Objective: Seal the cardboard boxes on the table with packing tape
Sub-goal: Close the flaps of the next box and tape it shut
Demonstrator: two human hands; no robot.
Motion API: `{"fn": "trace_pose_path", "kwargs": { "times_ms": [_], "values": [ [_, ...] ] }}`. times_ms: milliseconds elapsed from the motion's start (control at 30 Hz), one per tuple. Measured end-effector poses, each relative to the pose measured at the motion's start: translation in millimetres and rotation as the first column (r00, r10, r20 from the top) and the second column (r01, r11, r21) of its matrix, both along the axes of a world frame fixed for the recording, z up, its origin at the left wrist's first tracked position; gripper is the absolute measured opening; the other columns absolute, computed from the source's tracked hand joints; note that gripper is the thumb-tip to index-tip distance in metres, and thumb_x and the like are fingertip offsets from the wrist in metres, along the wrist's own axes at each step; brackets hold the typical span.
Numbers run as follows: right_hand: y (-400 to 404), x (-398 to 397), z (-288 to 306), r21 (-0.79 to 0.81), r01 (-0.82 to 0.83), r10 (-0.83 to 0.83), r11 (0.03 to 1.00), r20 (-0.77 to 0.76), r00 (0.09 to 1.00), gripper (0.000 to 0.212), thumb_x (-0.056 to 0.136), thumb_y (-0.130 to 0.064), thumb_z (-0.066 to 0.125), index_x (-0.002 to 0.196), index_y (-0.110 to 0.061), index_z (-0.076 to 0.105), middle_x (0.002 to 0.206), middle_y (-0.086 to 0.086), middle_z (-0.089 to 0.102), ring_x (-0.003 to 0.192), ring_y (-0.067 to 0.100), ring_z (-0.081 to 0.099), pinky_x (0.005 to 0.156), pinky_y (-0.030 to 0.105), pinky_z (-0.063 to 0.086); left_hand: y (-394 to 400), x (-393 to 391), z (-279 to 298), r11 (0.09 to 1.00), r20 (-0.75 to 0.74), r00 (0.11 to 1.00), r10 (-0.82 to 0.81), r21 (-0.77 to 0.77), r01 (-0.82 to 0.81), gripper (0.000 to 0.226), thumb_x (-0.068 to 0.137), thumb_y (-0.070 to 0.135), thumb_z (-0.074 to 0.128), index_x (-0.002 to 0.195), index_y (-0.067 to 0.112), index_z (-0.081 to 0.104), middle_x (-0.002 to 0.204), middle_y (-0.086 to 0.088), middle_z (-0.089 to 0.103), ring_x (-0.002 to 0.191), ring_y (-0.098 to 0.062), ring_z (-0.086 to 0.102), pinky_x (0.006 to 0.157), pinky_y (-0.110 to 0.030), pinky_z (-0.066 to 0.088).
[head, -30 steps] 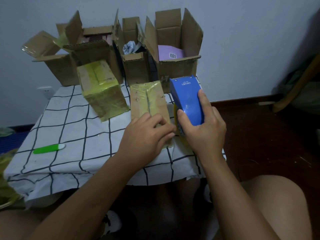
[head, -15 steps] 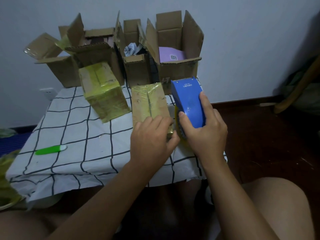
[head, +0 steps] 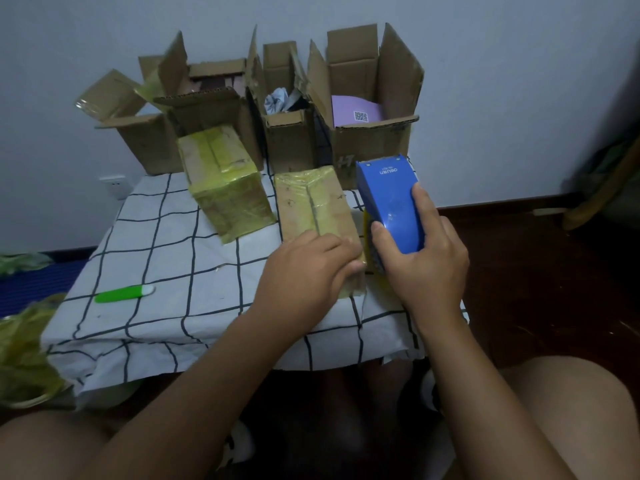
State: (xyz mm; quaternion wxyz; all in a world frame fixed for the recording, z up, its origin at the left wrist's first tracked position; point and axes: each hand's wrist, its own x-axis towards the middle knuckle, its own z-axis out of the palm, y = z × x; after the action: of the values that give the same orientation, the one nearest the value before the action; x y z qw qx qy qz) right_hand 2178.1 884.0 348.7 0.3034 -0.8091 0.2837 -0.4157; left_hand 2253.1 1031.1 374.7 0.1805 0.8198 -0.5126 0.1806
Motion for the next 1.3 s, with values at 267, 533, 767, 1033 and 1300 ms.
{"fn": "trace_pose_path", "kwargs": {
  "times_ms": [267, 533, 767, 1033, 1300],
  "values": [
    [0, 0, -2, -0.014, 0.002, -0.001, 1.0, 0.016, 1.0, 0.075, 0.08, -0.06, 0.055, 0.145, -0.022, 0.052, 0.09, 0.004, 0.058, 0.074, 0.018, 0.053, 0.065, 0.028, 0.04, 7, 25, -13, 0.978, 0.016, 0.98, -0.198, -0.064, 0.198, 0.03, 0.093, 0.034, 0.057, 0.114, 0.018, 0.072, 0.11, 0.004, 0.071, 0.076, -0.022, 0.052, 0.063, -0.04, 0.049],
    [1, 0, -4, -0.025, 0.013, -0.012, 1.0, 0.023, 1.0, 0.075, 0.08, -0.06, 0.055, 0.145, -0.022, 0.051, 0.09, 0.004, 0.059, 0.073, 0.018, 0.053, 0.064, 0.026, 0.038, 10, 22, -17, 0.985, -0.016, 0.987, -0.161, -0.062, 0.16, 0.03, 0.095, 0.036, 0.054, 0.115, 0.019, 0.068, 0.109, 0.006, 0.067, 0.081, -0.02, 0.052, 0.068, -0.04, 0.045],
    [0, 0, -4, -0.029, 0.009, -0.008, 1.0, 0.008, 1.0, 0.074, 0.081, -0.059, 0.055, 0.146, -0.023, 0.05, 0.091, 0.003, 0.058, 0.072, 0.018, 0.052, 0.063, 0.026, 0.039, 8, 17, -21, 0.985, -0.019, 0.992, -0.121, -0.127, 0.118, 0.025, 0.094, 0.03, 0.058, 0.112, 0.019, 0.071, 0.106, 0.008, 0.07, 0.077, -0.021, 0.054, 0.066, -0.039, 0.043],
    [1, 0, -3, -0.03, 0.006, -0.006, 1.0, 0.008, 1.0, 0.075, 0.081, -0.06, 0.054, 0.145, -0.021, 0.051, 0.09, 0.003, 0.057, 0.072, 0.016, 0.05, 0.063, 0.026, 0.038, 16, 19, -19, 0.984, -0.137, 0.978, -0.156, -0.104, 0.143, 0.036, 0.098, 0.032, 0.049, 0.126, 0.014, 0.064, 0.119, 0.003, 0.068, 0.09, -0.02, 0.057, 0.079, -0.033, 0.042],
    [2, 1, -4, -0.03, 0.008, -0.007, 1.0, 0.01, 1.0, 0.075, 0.081, -0.06, 0.054, 0.145, -0.021, 0.051, 0.089, 0.003, 0.057, 0.071, 0.019, 0.052, 0.063, 0.027, 0.04, 13, 17, -25, 0.978, -0.132, 0.978, -0.162, -0.15, 0.142, 0.027, 0.097, 0.02, 0.052, 0.114, 0.013, 0.071, 0.123, 0.001, 0.066, 0.094, -0.026, 0.061, 0.081, -0.039, 0.046]
  ]
}}
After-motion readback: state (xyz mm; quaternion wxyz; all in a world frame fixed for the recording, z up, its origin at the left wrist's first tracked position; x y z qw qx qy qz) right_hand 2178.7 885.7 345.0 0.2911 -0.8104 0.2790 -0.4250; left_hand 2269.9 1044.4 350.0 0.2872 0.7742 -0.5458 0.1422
